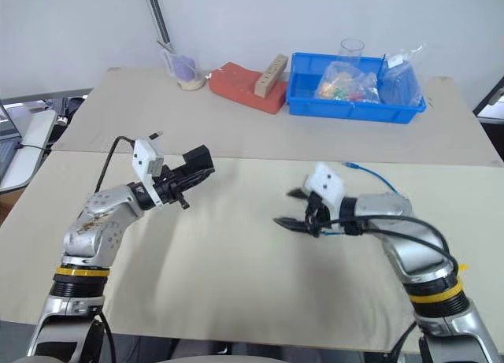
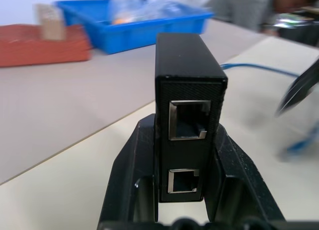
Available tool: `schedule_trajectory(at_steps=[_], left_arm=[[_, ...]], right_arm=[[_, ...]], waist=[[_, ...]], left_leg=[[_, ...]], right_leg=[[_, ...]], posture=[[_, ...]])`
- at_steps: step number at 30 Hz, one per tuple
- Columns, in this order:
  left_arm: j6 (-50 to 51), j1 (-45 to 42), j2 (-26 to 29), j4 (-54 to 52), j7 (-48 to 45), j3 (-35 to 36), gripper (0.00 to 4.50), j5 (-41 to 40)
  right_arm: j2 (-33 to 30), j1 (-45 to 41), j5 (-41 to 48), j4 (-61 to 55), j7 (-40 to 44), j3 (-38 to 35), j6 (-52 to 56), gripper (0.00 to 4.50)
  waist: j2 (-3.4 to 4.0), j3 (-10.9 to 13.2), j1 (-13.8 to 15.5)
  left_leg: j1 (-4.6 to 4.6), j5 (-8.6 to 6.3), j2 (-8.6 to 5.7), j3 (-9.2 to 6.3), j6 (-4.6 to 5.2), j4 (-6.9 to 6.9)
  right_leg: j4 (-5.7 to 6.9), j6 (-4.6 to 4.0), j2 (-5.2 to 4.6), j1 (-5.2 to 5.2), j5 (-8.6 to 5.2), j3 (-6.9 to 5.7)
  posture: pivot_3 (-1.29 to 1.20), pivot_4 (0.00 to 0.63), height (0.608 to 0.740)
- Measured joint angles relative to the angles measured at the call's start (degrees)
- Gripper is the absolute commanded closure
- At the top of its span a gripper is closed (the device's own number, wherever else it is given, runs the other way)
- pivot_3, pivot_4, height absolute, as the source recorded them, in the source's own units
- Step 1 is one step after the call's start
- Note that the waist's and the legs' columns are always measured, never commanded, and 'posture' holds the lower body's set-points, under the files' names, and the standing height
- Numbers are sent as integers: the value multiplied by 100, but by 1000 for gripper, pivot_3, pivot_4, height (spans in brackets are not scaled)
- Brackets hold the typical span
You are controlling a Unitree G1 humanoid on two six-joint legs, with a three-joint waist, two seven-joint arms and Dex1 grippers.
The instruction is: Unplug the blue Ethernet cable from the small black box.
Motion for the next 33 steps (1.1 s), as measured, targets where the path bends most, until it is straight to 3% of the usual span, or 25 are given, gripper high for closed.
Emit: schedule_trajectory(at_steps=[5, 16, 17, 19, 23, 29, 33], left_arm=[[-1107, -280, -513, 1230, 458, -9, 3886, 513], [-2531, -662, -912, 2985, 765, 2, 3886, 1032], [-2577, -697, -921, 3077, 754, 2, 2871, 1045], [-2620, -743, -940, 3217, 715, 8, 2143, 1045], [-2698, -781, -939, 3316, 635, 33, 177, 1038], [-2222, -370, -749, 2640, 394, 84, 29, 868], [-973, 738, 24, 690, 88, 102, 29, 535]], right_arm=[[462, -522, 925, -769, -774, -420, 1117, 27], [453, -314, 726, -805, -1452, -349, 1220, 27], [453, -336, 691, -790, -1501, -340, 1220, 0], [439, -395, 654, -749, -1545, -337, 1219, 0], [408, -464, 604, -657, -1552, -308, 1198, 0], [383, -472, 495, -483, -1482, -210, 1016, 0], [187, -266, 409, -415, -1260, -205, 726, 0]], waist=[[-1, -1, 109], [-2, -2, 111], [-2, -2, 105], [-2, -2, 104], [-2, -2, 110], [-2, -2, 72], [-3, -1, -3]], left_leg=[[-6, 0, -7, -1, 0, 0], [-8, 0, -14, 0, 0, 0], [-7, 0, -13, 0, 0, 0], [-7, 0, -13, 0, 1, 0], [-7, 0, -13, 0, 0, 0], [-6, 0, -4, 0, 0, -2], [-4, 0, 5, -4, 0, -9]], right_leg=[[-1, 0, -8, 0, 0, -3], [-2, 0, -7, -4, 0, -3], [-2, 0, -5, -4, 0, -3], [-1, 0, -5, -4, 0, -4], [0, 0, -6, -4, 0, -4], [8, 0, -1, -4, 0, -3], [7, 0, 0, -4, 0, -4]], posture=[[0, 150, 740], [0, 150, 740], [0, 150, 740], [0, 150, 740], [0, 150, 740], [0, 150, 740], [0, 150, 740]])
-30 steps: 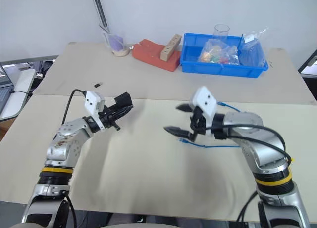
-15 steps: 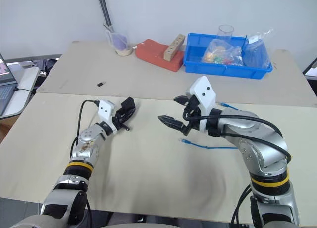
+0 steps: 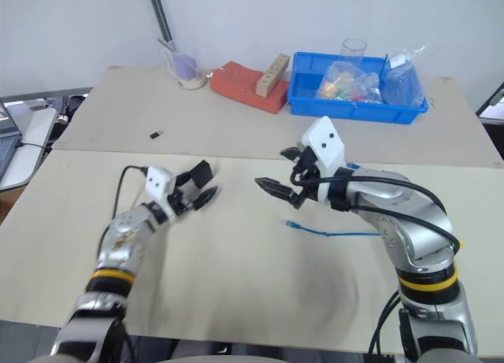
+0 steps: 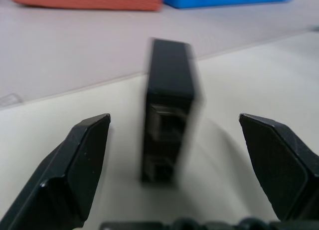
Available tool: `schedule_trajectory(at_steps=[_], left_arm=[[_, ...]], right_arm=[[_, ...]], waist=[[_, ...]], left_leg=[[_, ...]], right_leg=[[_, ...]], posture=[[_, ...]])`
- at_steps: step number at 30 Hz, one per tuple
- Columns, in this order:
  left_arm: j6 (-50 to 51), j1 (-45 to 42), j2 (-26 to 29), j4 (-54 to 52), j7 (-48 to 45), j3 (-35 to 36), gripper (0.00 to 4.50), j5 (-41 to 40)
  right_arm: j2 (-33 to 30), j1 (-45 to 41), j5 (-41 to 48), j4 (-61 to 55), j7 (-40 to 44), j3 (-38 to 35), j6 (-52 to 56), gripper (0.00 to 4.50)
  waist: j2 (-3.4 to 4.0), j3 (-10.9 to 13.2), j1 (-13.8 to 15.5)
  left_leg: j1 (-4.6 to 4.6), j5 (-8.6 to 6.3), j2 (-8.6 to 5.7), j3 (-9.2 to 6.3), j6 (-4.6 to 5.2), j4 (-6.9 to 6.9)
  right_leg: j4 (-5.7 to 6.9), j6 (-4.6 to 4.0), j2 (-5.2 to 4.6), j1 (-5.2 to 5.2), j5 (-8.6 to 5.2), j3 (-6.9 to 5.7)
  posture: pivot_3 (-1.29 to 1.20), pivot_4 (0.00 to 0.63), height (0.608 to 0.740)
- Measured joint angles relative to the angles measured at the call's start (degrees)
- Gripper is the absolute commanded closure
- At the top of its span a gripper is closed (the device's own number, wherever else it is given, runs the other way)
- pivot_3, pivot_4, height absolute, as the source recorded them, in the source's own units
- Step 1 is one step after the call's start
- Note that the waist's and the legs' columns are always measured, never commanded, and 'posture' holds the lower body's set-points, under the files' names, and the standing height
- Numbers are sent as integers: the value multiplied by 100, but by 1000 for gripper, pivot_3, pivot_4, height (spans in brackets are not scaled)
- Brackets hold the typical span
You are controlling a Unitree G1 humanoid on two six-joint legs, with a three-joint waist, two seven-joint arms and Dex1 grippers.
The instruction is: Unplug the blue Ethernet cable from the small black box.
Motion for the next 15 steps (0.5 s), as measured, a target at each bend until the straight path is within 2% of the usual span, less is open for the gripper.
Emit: schedule_trajectory(at_steps=[5, 8, 12, 15], left_arm=[[1678, 714, 1599, -2170, -313, 448, 29, -477], [2492, 714, 2179, -2994, -537, 940, 29, -1147], [2817, 835, 2628, -3336, -749, 1129, 29, -1334], [2799, 892, 2629, -3299, -762, 1073, 29, -1297]], right_arm=[[-509, 657, -197, 130, 636, -27, -750, 0], [-733, 842, -243, 232, 965, -73, -1093, 0], [-815, 1011, -287, 381, 1043, -292, -1216, 0], [-782, 1028, -293, 442, 989, -311, -1217, 0]], waist=[[-3, 5, -5], [-3, 6, -14], [-3, 6, -40], [-4, 8, -44]], left_leg=[[9, 0, -1, -3, 0, -2], [10, 0, -3, 1, -1, -2], [12, 0, -1, 4, -1, -9], [14, 0, 4, 6, -1, -9]], right_leg=[[-9, 0, -8, 7, -1, 0], [-16, 2, -11, 11, -2, 0], [-23, 1, -4, 9, -2, 3], [-22, 0, 0, 8, -3, 4]], posture=[[0, 150, 740], [0, 150, 740], [0, 150, 740], [0, 150, 740]])
